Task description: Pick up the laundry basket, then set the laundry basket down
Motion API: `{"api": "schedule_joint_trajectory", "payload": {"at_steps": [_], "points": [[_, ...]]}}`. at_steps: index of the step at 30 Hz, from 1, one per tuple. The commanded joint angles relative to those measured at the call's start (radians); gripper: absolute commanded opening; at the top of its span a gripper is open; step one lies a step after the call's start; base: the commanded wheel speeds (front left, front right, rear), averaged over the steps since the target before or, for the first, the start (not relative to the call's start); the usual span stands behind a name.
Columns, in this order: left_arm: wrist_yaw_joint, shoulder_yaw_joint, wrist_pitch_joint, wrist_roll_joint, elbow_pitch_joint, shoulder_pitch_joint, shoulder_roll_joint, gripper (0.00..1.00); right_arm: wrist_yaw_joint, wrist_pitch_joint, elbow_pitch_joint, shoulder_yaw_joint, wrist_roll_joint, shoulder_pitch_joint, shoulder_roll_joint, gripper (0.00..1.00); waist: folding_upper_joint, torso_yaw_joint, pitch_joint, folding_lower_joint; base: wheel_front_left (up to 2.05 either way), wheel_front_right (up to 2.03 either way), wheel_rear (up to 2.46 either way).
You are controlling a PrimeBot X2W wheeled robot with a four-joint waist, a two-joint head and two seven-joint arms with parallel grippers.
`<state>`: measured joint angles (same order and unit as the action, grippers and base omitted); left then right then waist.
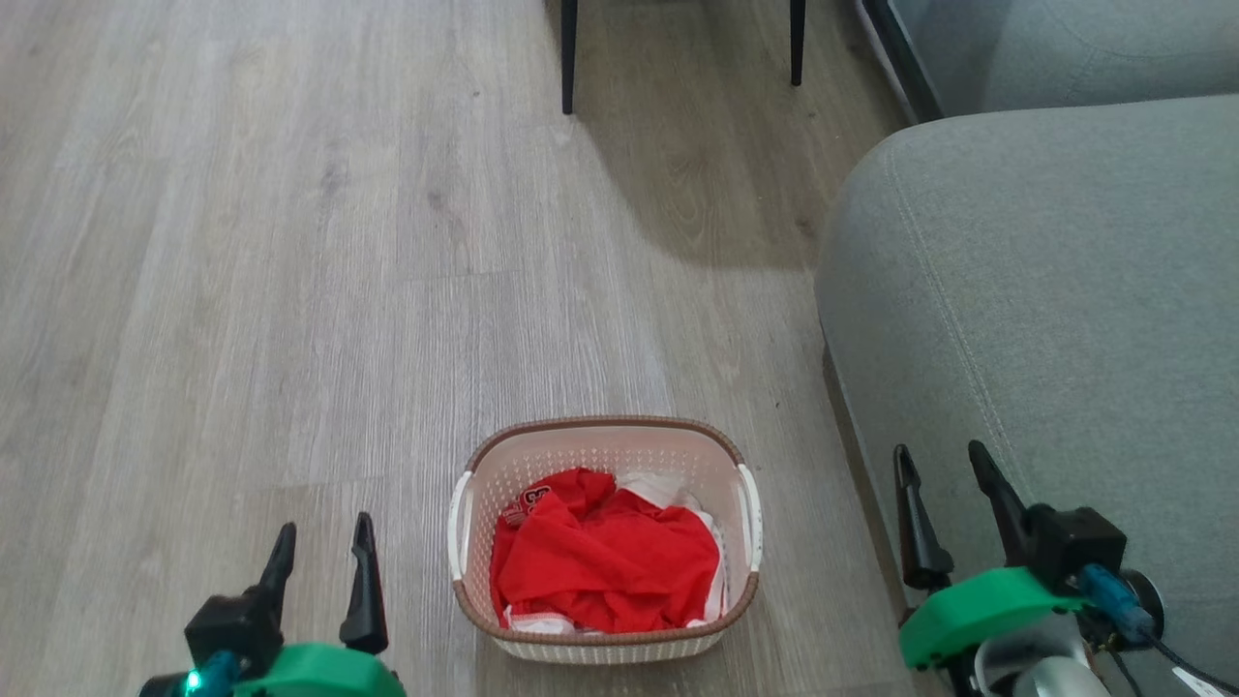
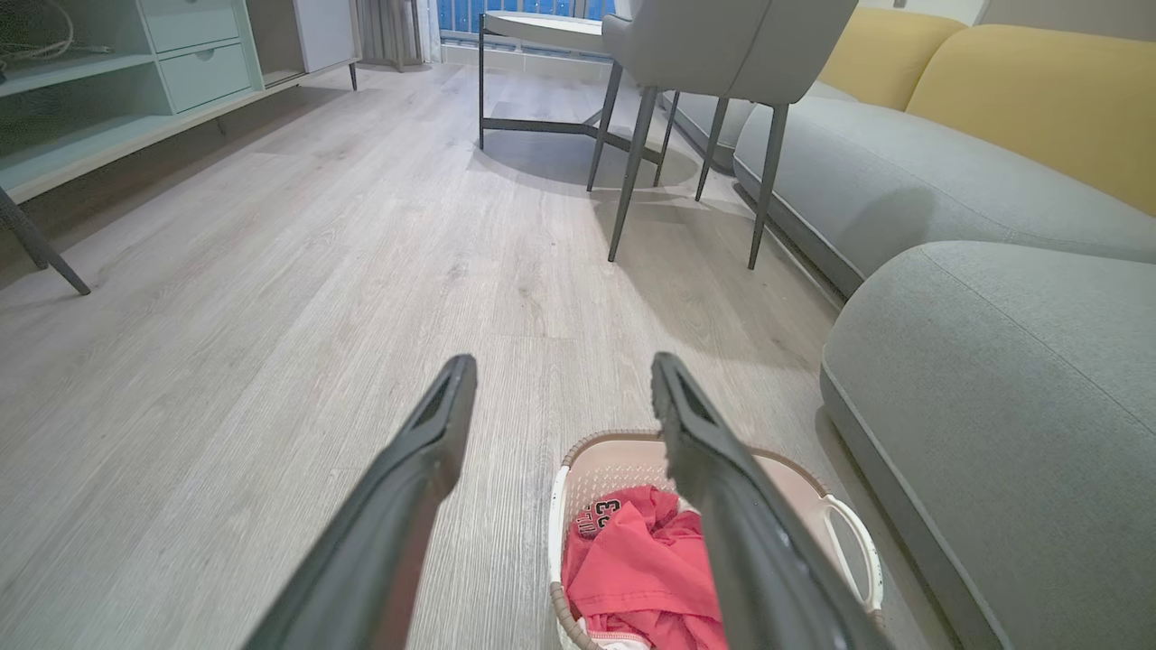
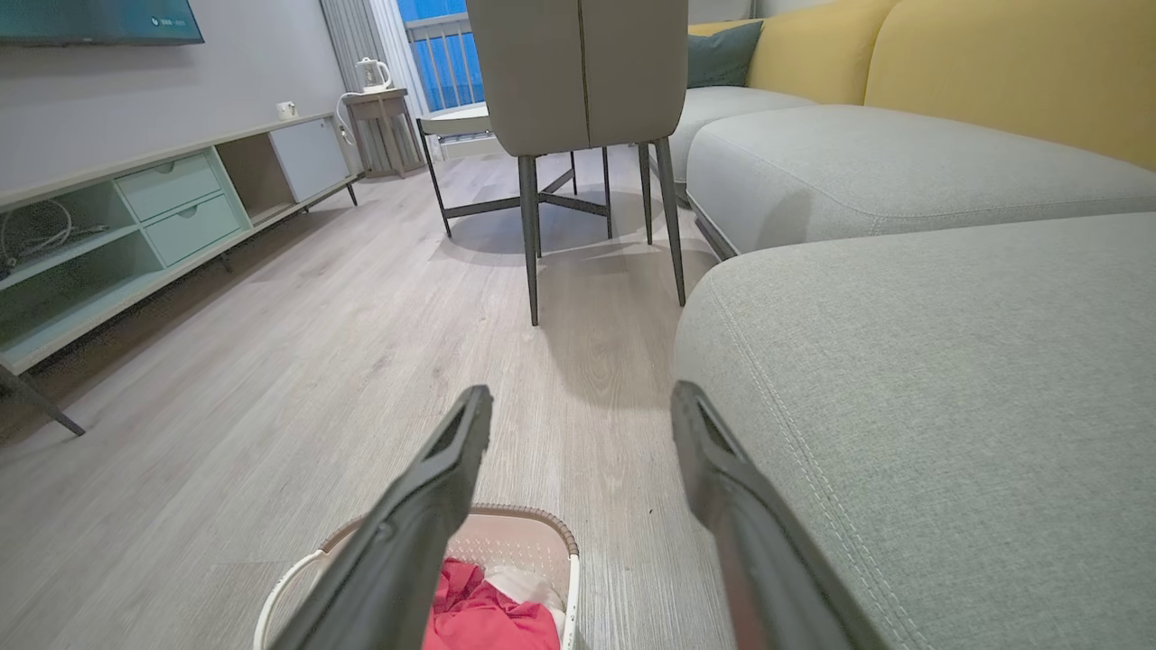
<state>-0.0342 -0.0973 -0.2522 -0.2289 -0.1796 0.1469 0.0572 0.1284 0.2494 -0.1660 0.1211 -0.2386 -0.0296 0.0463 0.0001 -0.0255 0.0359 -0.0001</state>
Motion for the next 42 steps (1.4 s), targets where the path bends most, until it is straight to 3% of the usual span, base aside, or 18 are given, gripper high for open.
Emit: {"api": "schedule_joint_trajectory", "payload": {"at_steps": [1, 6, 7, 11, 42], "points": [[0.001, 0.035, -0.010, 0.012, 0.037, -0.026, -0.006, 1.00, 0.002, 0.012, 0.032, 0.021, -0.006, 0.018, 0.004, 1.00, -0.0001, -0.002, 0.003, 0.0001, 0.00, 0.00, 0.00], [-0.003, 0.039, -0.010, 0.023, 0.045, -0.015, -0.006, 1.00, 0.002, 0.012, 0.030, 0.019, -0.012, 0.016, 0.004, 1.00, -0.0001, -0.012, 0.009, 0.0001, 0.00, 0.00, 0.00], [-0.001, 0.008, 0.000, 0.018, 0.005, 0.007, -0.001, 0.00, 0.000, 0.000, 0.000, 0.000, -0.009, 0.000, 0.000, 0.00, -0.0001, -0.014, 0.010, 0.0001, 0.00, 0.00, 0.00], [-0.001, 0.006, 0.005, 0.015, -0.055, 0.032, -0.001, 0.00, 0.000, -0.003, -0.059, 0.006, -0.011, -0.016, -0.002, 0.00, -0.0001, -0.016, 0.011, 0.0001, 0.00, 0.00, 0.00], [0.039, 0.055, 0.092, -0.320, -0.058, -0.037, -0.002, 0.00, 0.001, -0.070, -0.062, -0.029, -0.358, 0.020, 0.016, 0.00, -0.0001, -0.006, -0.001, 0.0001, 0.00, 0.00, 0.00]]}}
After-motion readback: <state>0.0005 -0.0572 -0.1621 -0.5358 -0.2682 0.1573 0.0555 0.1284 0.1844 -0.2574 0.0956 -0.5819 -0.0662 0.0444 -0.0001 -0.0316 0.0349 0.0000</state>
